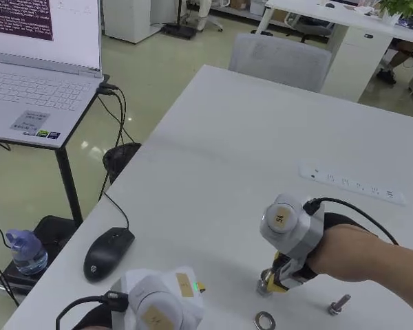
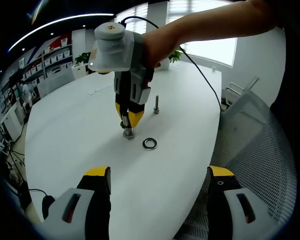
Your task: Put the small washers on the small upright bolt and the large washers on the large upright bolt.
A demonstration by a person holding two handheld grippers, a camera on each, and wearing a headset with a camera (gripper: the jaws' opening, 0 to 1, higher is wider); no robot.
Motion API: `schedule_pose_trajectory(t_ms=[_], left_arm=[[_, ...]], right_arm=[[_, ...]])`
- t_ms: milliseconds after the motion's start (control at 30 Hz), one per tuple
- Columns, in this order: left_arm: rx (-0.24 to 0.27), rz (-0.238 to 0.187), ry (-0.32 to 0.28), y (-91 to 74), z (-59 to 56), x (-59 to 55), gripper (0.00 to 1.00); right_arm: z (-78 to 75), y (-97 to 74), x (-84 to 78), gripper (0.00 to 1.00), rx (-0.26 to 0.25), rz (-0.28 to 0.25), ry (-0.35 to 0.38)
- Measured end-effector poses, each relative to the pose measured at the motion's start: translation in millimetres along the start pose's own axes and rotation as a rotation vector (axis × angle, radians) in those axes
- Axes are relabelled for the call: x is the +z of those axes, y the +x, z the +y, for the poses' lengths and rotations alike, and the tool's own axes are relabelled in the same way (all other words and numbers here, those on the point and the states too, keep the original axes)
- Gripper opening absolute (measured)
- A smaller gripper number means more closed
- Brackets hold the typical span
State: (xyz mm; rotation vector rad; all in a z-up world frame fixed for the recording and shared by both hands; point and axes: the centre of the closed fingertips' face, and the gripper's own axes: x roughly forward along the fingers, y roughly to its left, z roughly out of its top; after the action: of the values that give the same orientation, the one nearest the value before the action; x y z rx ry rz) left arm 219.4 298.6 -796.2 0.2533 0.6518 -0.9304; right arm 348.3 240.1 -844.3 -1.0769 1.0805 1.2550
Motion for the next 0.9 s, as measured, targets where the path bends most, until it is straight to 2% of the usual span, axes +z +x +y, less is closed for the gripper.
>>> schedule_pose_trajectory(t_ms=[300, 900], left_arm=[[-0.020, -0.002, -0.006, 4.5, -5.2, 0.5, 0.78], [-0.028, 0.004, -0.014, 6.9, -10.6, -1.3, 0.75]], right_arm=[[1.5, 14.5, -1.0, 0.22, 0.013, 0.015, -0.003], [4.3, 21.2, -3.7, 0.23, 0.021, 0.012, -0.009]])
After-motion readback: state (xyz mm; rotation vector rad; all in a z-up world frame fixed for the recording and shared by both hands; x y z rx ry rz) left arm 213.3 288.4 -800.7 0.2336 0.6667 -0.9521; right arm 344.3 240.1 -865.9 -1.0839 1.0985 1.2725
